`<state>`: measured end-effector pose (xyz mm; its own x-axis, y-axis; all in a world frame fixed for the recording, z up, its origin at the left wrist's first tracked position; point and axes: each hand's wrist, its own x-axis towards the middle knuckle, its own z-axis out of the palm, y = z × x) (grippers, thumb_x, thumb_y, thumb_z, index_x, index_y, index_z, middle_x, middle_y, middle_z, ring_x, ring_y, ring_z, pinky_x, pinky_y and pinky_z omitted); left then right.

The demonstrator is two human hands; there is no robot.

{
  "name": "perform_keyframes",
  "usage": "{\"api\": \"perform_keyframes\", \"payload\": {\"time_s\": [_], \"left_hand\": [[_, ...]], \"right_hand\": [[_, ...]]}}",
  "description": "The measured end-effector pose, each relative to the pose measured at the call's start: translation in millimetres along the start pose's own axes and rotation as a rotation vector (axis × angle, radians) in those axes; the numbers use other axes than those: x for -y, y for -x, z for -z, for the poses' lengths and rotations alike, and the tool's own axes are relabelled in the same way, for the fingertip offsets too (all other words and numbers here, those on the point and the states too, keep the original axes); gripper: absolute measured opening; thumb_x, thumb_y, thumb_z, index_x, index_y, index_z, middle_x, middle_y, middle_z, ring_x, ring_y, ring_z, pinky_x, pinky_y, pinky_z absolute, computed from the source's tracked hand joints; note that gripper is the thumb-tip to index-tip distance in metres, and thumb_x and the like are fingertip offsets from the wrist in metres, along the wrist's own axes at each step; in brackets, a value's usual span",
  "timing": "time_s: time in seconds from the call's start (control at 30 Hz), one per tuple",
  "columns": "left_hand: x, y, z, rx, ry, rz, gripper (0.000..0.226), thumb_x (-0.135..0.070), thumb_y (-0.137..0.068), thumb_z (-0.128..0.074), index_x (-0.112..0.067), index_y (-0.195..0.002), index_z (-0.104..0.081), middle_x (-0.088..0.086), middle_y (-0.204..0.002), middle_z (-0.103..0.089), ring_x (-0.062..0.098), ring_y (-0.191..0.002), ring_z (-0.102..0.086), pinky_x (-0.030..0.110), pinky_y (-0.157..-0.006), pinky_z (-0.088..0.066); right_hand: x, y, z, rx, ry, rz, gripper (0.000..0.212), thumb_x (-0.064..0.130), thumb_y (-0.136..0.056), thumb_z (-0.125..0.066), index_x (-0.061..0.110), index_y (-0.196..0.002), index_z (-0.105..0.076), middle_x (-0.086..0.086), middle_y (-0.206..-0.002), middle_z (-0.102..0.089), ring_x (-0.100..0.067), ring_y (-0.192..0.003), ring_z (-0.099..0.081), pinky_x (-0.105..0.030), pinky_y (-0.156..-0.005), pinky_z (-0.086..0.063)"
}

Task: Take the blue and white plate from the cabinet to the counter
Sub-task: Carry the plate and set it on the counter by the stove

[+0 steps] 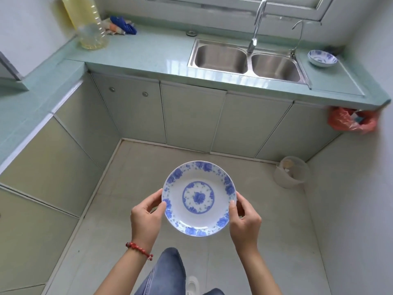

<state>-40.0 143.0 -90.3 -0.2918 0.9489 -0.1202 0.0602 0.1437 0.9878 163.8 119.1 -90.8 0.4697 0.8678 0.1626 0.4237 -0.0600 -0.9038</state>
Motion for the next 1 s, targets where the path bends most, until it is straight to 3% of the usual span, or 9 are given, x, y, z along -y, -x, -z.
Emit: {"api": "perform_keyframes", "payload": {"time_s": [0.2,0.53,0.63,0.73,0.8,0.9,0.97,1.0], "left_hand": [[-10,-92,-33,-0.021,0.027,-0.006,0.04,0.013,-0.076,-0.059,-0.018,-0.099,-0.067,-0.011,-0.09,-0.068,-0.003,-0.082,-0.066,0.008,-0.065,-0.051],[-36,-233,-34,-0.166,0.064,-0.022,0.037,0.013,-0.075,-0.06,-0.014,-0.099,-0.068,-0.012,-0.089,-0.069,-0.002,-0.082,-0.066,0.009,-0.066,-0.052],[-35,-257,-24,-0.262,0.09,-0.014,0.038,0.013,-0.075,-0.059,-0.015,-0.099,-0.069,-0.016,-0.088,-0.069,-0.001,-0.083,-0.066,0.01,-0.067,-0.052],[-36,-269,-19,-0.382,0.123,0.008,0.04,0.013,-0.075,-0.058,-0.018,-0.098,-0.068,-0.014,-0.09,-0.07,0.001,-0.083,-0.067,0.009,-0.067,-0.051],[-29,-276,-7,-0.488,0.15,0.014,0.038,0.013,-0.076,-0.057,-0.014,-0.1,-0.068,-0.01,-0.092,-0.07,0.001,-0.084,-0.067,0.01,-0.069,-0.051],[-35,-283,-6,-0.508,0.148,0.026,0.037,0.013,-0.076,-0.057,-0.013,-0.101,-0.068,-0.006,-0.095,-0.07,0.001,-0.086,-0.066,0.01,-0.07,-0.052],[-28,-284,7,-0.867,0.177,0.06,0.036,0.012,-0.076,-0.057,-0.011,-0.101,-0.068,-0.003,-0.097,-0.07,0.0,-0.085,-0.066,0.011,-0.071,-0.052],[-33,-285,5,-0.868,0.178,0.059,0.036,0.012,-0.076,-0.057,-0.01,-0.102,-0.068,-0.002,-0.097,-0.07,0.0,-0.086,-0.066,0.011,-0.072,-0.052]], "right_hand": [[-4,-88,-51,0.022,-0.018,-0.014,0.025,0.004,-0.085,-0.058,0.018,-0.104,-0.066,0.003,-0.078,-0.068,-0.003,-0.067,-0.057,-0.008,-0.057,-0.043],[31,-222,-160,0.149,-0.065,0.083,0.027,0.006,-0.085,-0.058,0.023,-0.105,-0.065,0.006,-0.075,-0.068,-0.01,-0.067,-0.058,-0.013,-0.06,-0.045],[46,-247,-192,0.241,-0.083,0.133,0.026,0.011,-0.086,-0.058,0.032,-0.098,-0.066,0.005,-0.067,-0.063,-0.009,-0.06,-0.053,-0.015,-0.056,-0.042],[54,-271,-220,0.378,-0.117,0.2,0.041,0.012,-0.086,-0.057,0.053,-0.089,-0.06,-0.002,-0.059,-0.057,-0.009,-0.052,-0.043,-0.02,-0.052,-0.039],[67,-279,-244,0.481,-0.124,0.227,0.046,0.008,-0.086,-0.058,0.054,-0.09,-0.057,-0.001,-0.059,-0.056,-0.008,-0.051,-0.042,-0.022,-0.051,-0.039],[70,-291,-261,0.509,-0.088,0.263,0.045,0.008,-0.086,-0.057,0.054,-0.088,-0.058,0.011,-0.057,-0.055,-0.006,-0.051,-0.044,-0.018,-0.052,-0.039],[89,-310,-315,0.844,-0.129,0.333,0.039,0.01,-0.086,-0.056,0.049,-0.087,-0.06,0.014,-0.056,-0.053,-0.006,-0.051,-0.043,-0.016,-0.052,-0.038],[86,-316,-319,0.836,-0.109,0.348,0.033,0.01,-0.086,-0.056,0.043,-0.087,-0.06,0.01,-0.055,-0.051,-0.007,-0.05,-0.04,-0.022,-0.052,-0.039]]}}
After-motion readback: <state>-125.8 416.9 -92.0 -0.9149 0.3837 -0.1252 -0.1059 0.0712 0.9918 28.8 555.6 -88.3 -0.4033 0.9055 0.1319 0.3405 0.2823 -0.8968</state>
